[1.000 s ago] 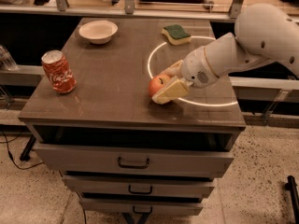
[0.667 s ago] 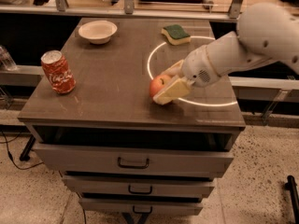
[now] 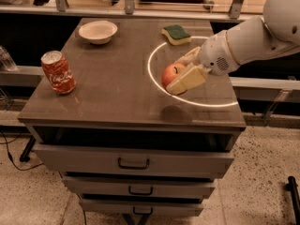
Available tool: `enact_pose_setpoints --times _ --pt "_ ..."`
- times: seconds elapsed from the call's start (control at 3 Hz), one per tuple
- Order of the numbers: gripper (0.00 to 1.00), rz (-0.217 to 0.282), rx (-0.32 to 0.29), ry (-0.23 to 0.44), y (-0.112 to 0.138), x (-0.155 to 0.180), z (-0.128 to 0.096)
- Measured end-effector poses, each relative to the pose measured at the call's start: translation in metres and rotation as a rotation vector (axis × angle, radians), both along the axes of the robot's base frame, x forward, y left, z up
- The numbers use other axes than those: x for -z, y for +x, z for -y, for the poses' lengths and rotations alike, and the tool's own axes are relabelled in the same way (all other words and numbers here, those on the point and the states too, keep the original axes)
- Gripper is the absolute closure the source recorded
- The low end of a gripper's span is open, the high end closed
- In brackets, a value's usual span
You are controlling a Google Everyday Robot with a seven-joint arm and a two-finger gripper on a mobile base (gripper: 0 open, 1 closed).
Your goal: Move apple near paper bowl
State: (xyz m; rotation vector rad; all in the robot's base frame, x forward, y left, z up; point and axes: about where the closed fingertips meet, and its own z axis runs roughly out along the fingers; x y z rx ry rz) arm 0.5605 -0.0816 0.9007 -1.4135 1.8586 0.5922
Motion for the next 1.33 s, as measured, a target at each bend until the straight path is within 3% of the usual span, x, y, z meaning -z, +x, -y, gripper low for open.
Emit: enact_pose_setpoints --times 0.33,0.67,1.0,1.33 --pt "1.0 0.011 -0.04 0.016 0.023 0.005 -0.024" --pt "1.0 0.086 -0.103 0.063 0.1 0.004 -0.095" --pt "1.0 0.165 -0.094 0.081 0.154 -0.01 -0.141" --pt "1.0 0.216 -0.003 0.091 0.197 -0.016 -0.168"
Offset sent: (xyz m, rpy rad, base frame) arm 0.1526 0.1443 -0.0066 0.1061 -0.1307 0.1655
